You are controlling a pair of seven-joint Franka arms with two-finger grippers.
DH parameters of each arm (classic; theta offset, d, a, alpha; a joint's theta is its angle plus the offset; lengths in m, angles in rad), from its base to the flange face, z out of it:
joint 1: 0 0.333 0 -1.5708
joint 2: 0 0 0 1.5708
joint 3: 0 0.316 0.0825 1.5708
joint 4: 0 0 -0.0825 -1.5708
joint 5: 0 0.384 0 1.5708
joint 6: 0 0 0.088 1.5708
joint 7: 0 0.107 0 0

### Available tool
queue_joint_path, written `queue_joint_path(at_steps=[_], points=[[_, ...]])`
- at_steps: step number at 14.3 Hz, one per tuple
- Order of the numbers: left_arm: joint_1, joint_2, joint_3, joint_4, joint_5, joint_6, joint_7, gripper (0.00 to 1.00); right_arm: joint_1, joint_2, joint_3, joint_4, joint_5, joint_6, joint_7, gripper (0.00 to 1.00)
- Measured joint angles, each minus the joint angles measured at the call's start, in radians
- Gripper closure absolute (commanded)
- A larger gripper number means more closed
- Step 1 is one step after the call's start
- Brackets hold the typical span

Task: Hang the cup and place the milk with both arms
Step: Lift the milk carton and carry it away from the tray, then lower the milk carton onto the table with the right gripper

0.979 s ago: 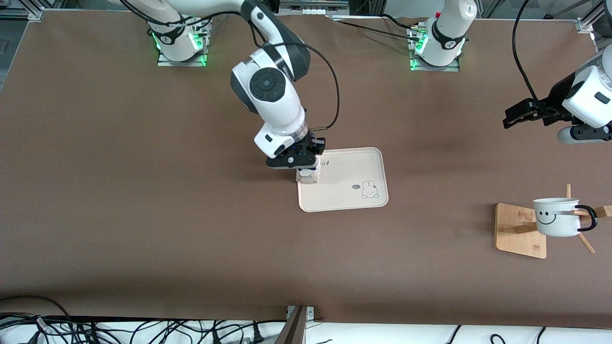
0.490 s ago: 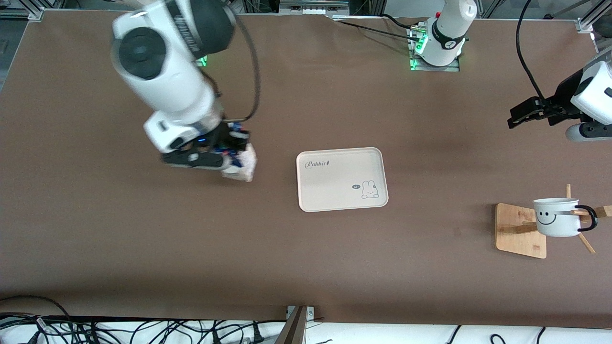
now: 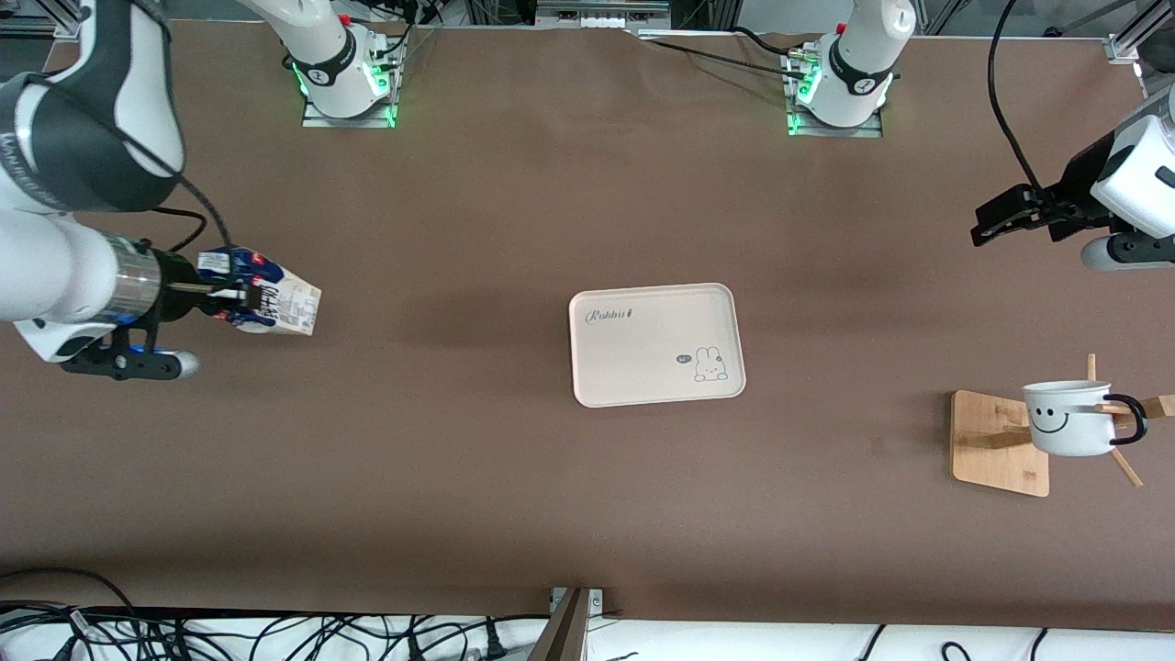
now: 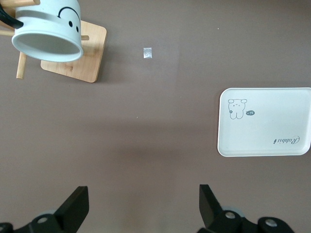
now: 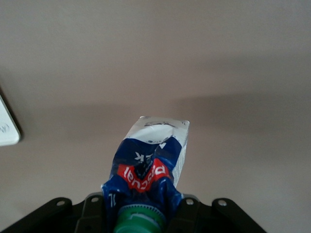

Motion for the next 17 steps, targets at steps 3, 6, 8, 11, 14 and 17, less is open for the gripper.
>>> queue_joint_path(at_steps=[3,6,8,11,14,17], points=[[0.0,0.0,0.0,0.0,0.0,0.0,0.0,0.0,-0.019,0.018,0.001,-0.004,-0.035,-0.009,-0.106,0.64],[0.0,0.0,0.0,0.0,0.0,0.0,0.0,0.0,-0.019,0.051,0.011,-0.044,-0.064,0.061,-0.129,0.64],[0.0,0.0,0.0,0.0,0.0,0.0,0.0,0.0,-0.019,0.067,0.011,-0.094,-0.064,0.117,-0.139,0.64],[0.0,0.0,0.0,0.0,0.0,0.0,0.0,0.0,-0.019,0.068,0.011,-0.175,-0.064,0.21,-0.143,0.64],[0.0,0.0,0.0,0.0,0.0,0.0,0.0,0.0,-0.022,0.065,0.011,-0.265,-0.064,0.346,-0.145,0.64],[0.0,0.0,0.0,0.0,0.0,0.0,0.0,0.0,-0.022,0.063,0.011,-0.353,-0.064,0.478,-0.149,0.64]])
